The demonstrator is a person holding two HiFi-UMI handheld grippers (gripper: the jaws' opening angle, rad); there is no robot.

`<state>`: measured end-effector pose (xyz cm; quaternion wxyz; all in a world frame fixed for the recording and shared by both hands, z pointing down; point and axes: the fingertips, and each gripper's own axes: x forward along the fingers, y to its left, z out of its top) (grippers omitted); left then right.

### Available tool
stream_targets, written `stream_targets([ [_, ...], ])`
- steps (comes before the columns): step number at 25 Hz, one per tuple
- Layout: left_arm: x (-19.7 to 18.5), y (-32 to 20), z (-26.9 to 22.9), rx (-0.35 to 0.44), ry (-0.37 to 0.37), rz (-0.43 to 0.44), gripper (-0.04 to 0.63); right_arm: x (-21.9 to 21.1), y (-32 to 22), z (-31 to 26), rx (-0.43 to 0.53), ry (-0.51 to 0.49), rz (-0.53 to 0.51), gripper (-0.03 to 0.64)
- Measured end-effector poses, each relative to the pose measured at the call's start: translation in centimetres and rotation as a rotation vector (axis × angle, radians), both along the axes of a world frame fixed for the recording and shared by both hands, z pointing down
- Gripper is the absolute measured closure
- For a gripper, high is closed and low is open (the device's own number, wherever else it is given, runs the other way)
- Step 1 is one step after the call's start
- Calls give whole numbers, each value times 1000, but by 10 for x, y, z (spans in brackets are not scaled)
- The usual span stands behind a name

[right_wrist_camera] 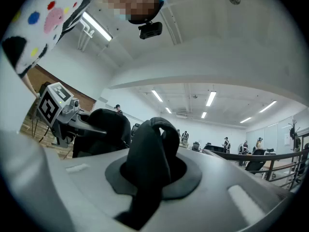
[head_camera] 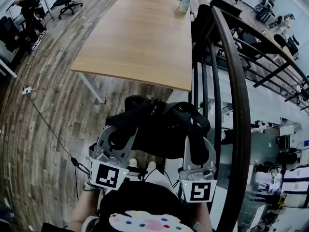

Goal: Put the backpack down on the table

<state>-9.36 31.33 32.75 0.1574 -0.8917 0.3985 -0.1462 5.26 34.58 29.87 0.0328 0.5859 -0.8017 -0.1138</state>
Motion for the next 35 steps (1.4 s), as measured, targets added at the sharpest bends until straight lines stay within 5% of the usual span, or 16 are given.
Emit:
stream_targets([
  [28,-25,-12,3,21,-15,25,547,-23,-9,5,9,-38,37,555],
  [35,-45,-17,2,31,-8,33,548,-41,-10,12,12,17,30,555],
])
